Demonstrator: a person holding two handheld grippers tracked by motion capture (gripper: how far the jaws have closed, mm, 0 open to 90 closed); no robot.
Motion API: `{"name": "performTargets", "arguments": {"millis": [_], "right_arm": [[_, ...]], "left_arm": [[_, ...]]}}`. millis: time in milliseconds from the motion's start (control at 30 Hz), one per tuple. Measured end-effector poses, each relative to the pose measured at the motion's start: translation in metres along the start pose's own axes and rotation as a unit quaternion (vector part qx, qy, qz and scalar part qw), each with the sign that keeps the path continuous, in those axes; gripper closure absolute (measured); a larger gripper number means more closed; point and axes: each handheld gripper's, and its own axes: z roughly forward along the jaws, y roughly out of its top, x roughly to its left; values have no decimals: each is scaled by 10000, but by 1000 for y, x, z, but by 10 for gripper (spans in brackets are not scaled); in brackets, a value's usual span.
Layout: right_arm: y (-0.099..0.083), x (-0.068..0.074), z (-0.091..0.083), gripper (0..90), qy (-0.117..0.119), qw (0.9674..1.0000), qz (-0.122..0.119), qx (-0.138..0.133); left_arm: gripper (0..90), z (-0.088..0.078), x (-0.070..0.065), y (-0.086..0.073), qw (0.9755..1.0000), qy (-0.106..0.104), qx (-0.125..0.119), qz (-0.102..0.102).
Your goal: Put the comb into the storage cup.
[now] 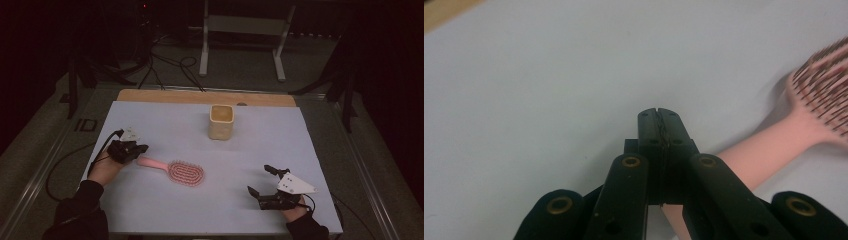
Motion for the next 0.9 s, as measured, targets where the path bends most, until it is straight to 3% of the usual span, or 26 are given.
{"name": "performTargets", "arguments": {"millis": [433, 600, 900], "right_arm": [[-1, -1, 0, 92, 14, 10000, 13, 13], [-1, -2, 0, 92, 4, 10000, 57, 7], [-1, -1, 0, 92, -3, 10000, 37, 16]], "left_arm": [[899, 14, 5, -5, 9992, -136, 361, 111], [899, 10, 4, -6, 9992, -204, 308, 142], [899, 3, -2, -10, 9975, -345, 539, 304]]}}
